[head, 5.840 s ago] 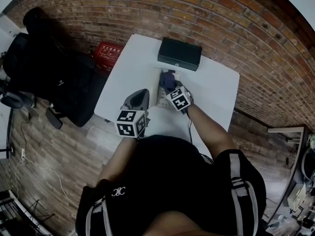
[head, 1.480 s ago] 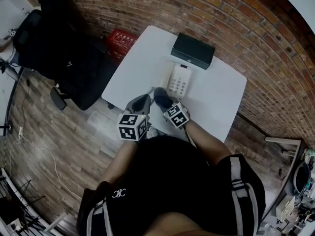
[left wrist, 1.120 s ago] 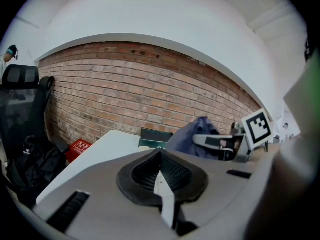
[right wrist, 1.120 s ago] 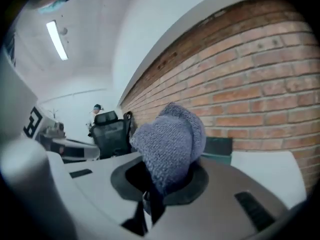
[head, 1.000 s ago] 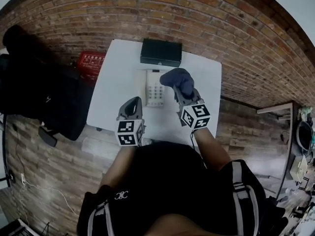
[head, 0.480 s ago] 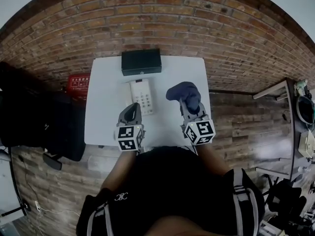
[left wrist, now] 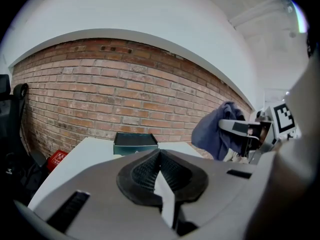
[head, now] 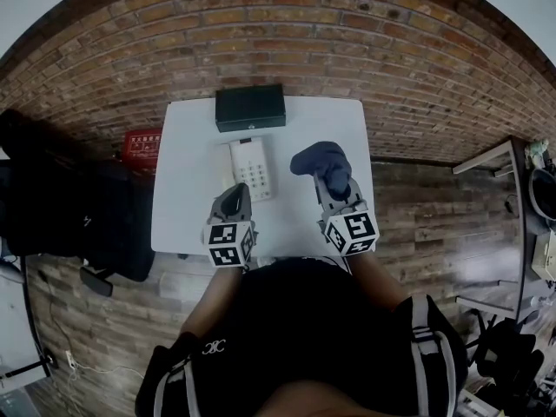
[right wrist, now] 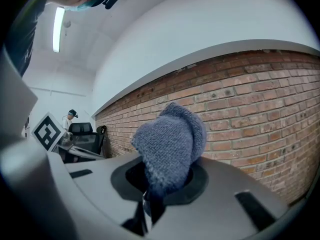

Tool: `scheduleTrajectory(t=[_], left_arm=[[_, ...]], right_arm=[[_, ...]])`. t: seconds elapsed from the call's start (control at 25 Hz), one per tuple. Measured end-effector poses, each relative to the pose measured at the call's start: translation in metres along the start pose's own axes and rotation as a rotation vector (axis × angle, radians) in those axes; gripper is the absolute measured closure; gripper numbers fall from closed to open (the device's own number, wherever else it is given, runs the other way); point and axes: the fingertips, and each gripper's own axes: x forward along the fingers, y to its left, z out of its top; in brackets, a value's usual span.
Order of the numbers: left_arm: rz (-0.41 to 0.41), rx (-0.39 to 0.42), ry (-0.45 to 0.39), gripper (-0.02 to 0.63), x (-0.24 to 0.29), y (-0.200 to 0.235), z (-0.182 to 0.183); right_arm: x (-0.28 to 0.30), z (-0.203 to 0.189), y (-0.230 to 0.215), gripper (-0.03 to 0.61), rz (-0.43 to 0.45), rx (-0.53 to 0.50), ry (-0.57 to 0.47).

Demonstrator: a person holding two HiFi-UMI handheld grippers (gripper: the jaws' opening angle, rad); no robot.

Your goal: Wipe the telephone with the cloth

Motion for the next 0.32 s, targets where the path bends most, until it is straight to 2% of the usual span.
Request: scheduleTrajectory(t=[0.32], left_arm=[[-0.007, -0.008, 0.005, 0.618, 0.001, -0.002, -0.002]], right_arm=[[-0.001, -0.009, 0.013, 0.548, 0.044, -0.004, 0.037]])
